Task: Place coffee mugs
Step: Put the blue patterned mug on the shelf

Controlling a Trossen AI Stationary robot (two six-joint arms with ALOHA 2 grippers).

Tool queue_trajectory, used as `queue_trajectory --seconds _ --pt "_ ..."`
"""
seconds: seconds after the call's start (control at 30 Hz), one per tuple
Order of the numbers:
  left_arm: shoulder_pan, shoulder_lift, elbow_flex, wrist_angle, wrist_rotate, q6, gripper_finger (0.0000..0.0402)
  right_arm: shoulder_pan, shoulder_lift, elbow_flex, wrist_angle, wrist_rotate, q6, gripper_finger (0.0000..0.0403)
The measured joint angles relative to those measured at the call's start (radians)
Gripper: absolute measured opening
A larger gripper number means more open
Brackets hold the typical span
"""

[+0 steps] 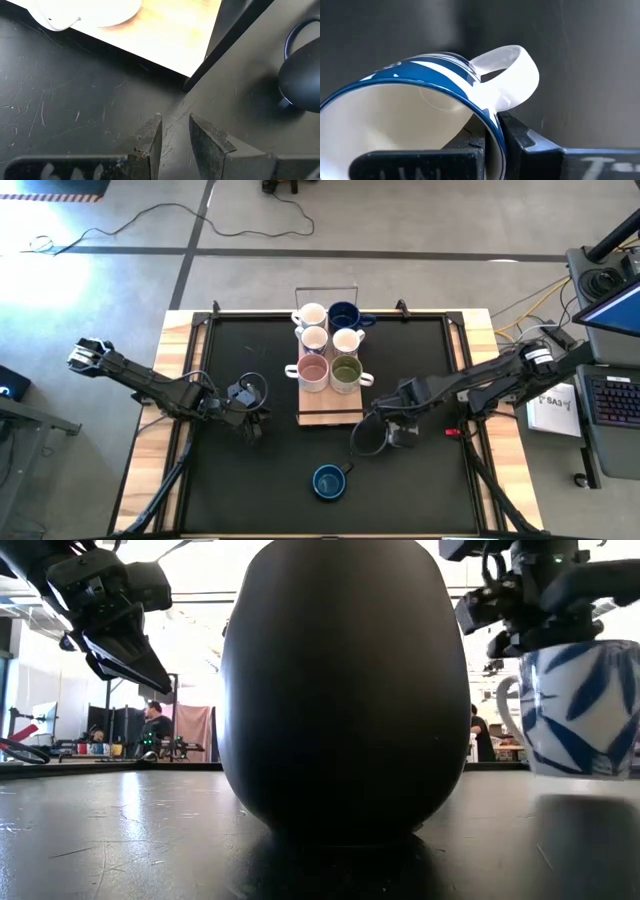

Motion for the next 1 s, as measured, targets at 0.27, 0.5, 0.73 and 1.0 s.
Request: queue_trajectory --seconds 0.27,0.5,0.73,1.0 --pt "0.000 0.000 0.000 -0.002 0.000 0.000 0.0080 -0.012 -0.054 -0.001 -0.078 -0.014 0.321 0.0020" --pt "0.000 0.000 0.000 -0.009 0.000 0.000 0.0080 -0.026 -0.063 -0.005 -0.082 0.007 0.477 0.0032" --pt "0.000 0.000 0.000 -0.018 0.000 0.000 0.0080 -0.072 -0.063 -0.028 -0.077 0.021 0.566 0.0028" --pt "0.000 0.000 0.000 -0.039 0.000 0.000 0.0080 -0.127 -0.063 -0.073 -0.042 0.036 0.572 0.0034"
